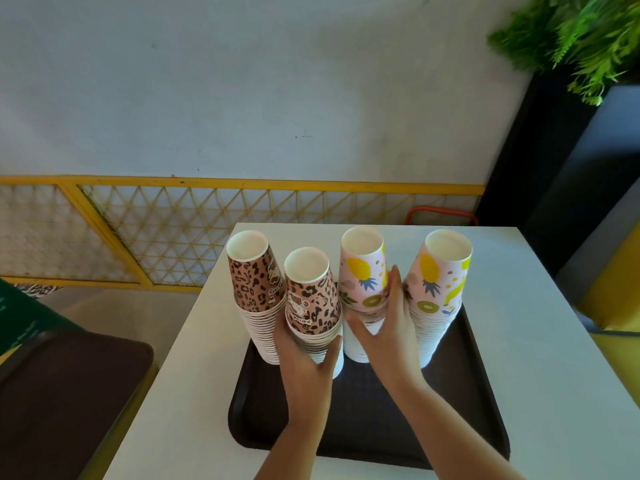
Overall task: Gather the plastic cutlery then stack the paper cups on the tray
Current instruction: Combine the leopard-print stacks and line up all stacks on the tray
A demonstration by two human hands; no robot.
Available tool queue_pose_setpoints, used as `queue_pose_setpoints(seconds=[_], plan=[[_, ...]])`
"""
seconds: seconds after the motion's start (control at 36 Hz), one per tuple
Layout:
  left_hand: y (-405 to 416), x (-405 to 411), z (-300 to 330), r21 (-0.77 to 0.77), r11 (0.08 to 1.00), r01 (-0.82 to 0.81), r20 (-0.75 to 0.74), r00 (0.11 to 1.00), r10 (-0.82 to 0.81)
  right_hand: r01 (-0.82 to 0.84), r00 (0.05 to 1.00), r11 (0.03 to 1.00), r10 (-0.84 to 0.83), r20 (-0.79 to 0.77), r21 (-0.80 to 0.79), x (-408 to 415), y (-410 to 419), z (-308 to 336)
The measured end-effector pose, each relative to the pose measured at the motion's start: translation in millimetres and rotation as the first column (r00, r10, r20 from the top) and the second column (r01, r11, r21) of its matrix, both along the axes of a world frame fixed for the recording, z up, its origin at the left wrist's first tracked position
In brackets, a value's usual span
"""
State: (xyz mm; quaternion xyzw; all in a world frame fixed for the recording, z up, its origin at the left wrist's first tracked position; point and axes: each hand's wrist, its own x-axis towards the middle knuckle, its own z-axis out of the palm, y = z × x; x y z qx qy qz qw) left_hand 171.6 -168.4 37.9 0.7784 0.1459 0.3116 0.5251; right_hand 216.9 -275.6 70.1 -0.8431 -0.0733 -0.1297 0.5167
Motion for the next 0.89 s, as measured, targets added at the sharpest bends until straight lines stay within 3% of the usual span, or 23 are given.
queue_pose_setpoints(seconds=[0.14,0.28,0.39,0.5,0.61,0.89], plan=[[-23,-27,-9,0.084,0.988,-0.129,0.092,0.988,0.121,-0.036,0.996,0.997,0.030,0.085,0.066,-39,-22,-10],[-55,-36,-26,0.060,0.988,0.145,-0.012,0.989,-0.145,0.187,0.962,0.973,-0.209,0.175,0.134,-46,-54,-37],[-70,-18,-44,-0.011,0.972,0.237,-0.156,0.959,-0.235,0.296,0.951,0.951,-0.302,0.063,0.083,-28,-73,-55],[-76,0,-52,-0.044,0.974,0.221,-0.204,0.953,-0.225,0.226,0.969,0.974,-0.222,-0.107,0.025,-12,-81,-70],[-80,16,-59,-0.089,0.981,0.174,-0.198,0.962,-0.189,0.184,0.966,0.977,-0.159,-0.201,0.109,1,-80,-76],[-73,57,-64,0.002,0.995,0.099,-0.241,0.966,-0.095,0.262,0.944,0.951,-0.217,-0.250,0.163,27,-80,-81]])
